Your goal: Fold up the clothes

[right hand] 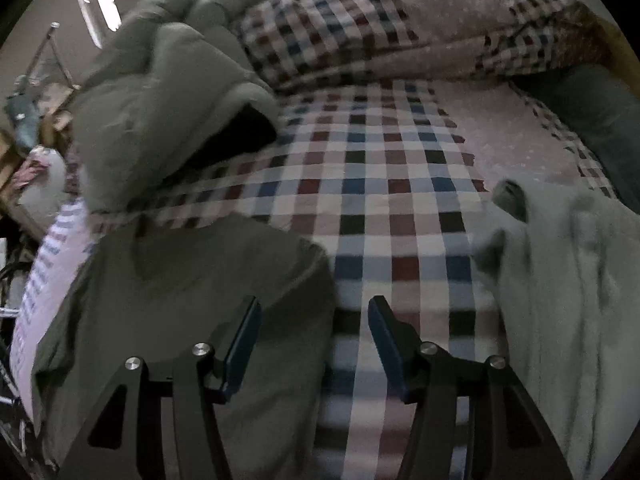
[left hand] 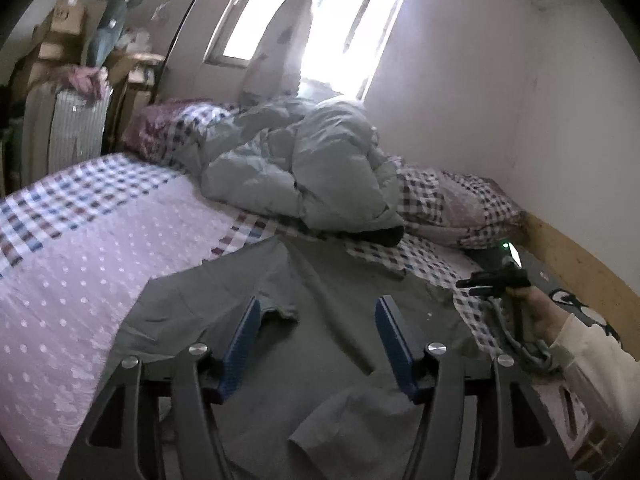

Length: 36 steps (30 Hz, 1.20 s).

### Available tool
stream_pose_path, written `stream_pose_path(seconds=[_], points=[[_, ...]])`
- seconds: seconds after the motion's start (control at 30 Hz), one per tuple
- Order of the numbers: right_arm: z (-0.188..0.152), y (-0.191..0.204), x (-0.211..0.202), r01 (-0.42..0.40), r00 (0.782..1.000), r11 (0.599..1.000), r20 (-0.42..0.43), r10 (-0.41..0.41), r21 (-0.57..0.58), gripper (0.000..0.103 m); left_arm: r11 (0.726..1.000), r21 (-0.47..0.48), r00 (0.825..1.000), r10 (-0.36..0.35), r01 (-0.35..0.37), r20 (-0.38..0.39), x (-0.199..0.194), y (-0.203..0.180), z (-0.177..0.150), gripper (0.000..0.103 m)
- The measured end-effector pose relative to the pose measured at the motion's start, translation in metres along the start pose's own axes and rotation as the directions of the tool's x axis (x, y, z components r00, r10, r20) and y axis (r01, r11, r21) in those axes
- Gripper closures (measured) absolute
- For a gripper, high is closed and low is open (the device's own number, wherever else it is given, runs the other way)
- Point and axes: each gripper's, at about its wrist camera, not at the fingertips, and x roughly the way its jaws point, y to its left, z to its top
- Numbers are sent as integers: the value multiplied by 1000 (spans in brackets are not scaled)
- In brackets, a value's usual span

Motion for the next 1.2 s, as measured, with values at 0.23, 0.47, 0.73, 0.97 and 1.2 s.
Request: stream_pose_path(seconds=[0.23,0.47,0.73,0.97,1.2], points=[[31,5,57,46,993,999,-108,-48,-26,45,1000,27,997,2,0,-78,26,8,-14,39],[40,16,84,64,976,986,-198,-95,-156,100,999,37,996,6,-3,-88,34,10,-16,39],[57,28,73,205,970,942,-74,-231,-266,100,999,29,988,36,-32,-147,47,15,-20,39],[49,18,72,325,940,925,-41,-339,-198,78,993,-109,936,-86,51,-342,72,27,-35,39],[26,23,1,191,979,978,92,-183,-80,54,936,-315,865,-284,157,-413,77,37,-48,39]])
